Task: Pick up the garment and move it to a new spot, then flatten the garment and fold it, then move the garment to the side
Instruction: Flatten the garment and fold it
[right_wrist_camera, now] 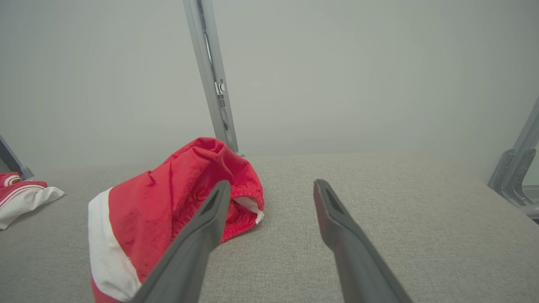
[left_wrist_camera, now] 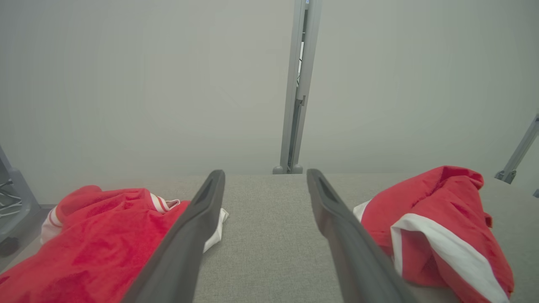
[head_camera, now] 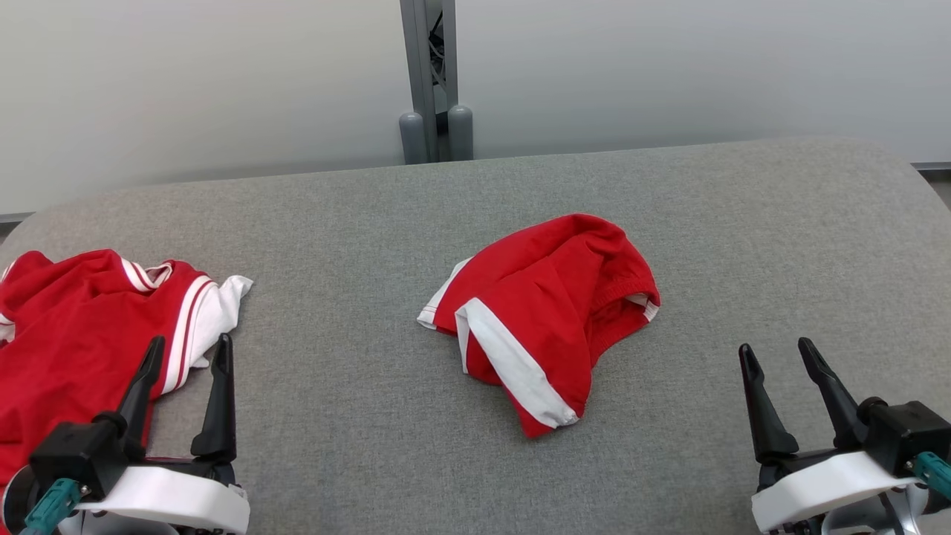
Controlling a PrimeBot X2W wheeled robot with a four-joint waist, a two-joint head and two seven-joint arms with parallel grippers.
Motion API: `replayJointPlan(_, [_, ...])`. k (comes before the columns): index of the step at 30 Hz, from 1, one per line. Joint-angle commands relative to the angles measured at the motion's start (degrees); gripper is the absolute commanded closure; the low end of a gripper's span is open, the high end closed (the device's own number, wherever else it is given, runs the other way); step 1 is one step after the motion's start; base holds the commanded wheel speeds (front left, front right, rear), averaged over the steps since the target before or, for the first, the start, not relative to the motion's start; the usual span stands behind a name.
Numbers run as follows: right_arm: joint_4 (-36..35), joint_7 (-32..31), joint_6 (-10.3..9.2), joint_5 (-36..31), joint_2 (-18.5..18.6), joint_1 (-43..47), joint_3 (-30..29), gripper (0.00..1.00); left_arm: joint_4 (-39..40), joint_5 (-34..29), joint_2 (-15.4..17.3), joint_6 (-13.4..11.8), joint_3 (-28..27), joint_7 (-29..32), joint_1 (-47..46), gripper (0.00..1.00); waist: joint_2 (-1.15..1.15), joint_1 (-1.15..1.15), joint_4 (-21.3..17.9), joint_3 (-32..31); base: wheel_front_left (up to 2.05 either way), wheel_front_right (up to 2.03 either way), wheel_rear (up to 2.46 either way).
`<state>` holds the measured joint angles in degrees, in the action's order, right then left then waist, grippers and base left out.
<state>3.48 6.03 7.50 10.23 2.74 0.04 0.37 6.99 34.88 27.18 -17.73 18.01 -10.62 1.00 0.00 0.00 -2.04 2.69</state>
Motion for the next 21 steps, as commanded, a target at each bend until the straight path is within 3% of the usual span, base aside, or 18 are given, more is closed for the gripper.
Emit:
replayJointPlan(1, [-0.4,-0.1,-0.02,0.0,0.3,0.4,-0.1,0.0,0.3,-0.2,0.1,-0.3,0.1,0.0,-0.5,0.0,0.0,0.0,0.1,0.0,0.0,0.0,0.0])
replayJointPlan(8, [1.8,-5.4,-0.02,-0.5,0.3,0.1,4.4,0.0,0.5,-0.7,-0.5,0.0,1.3,0.5,-2.1,0.0,0.0,0.0,2.8,1.0,0.0,0.0,0.0])
replayJointPlan(14, [7.3,-9.9,-0.02,1.7,0.3,-1.9,11.8,0.0,-0.4,-0.3,-1.2,0.6,2.0,0.5,-3.4,0.0,0.0,0.0,5.6,2.5,0.0,0.0,0.0])
replayJointPlan(21, [15.4,-8.3,-0.02,5.0,0.3,-5.7,15.2,0.0,-2.2,0.2,-1.6,1.8,2.6,0.2,-5.2,0.0,0.0,0.0,8.3,4.0,0.0,0.0,0.0])
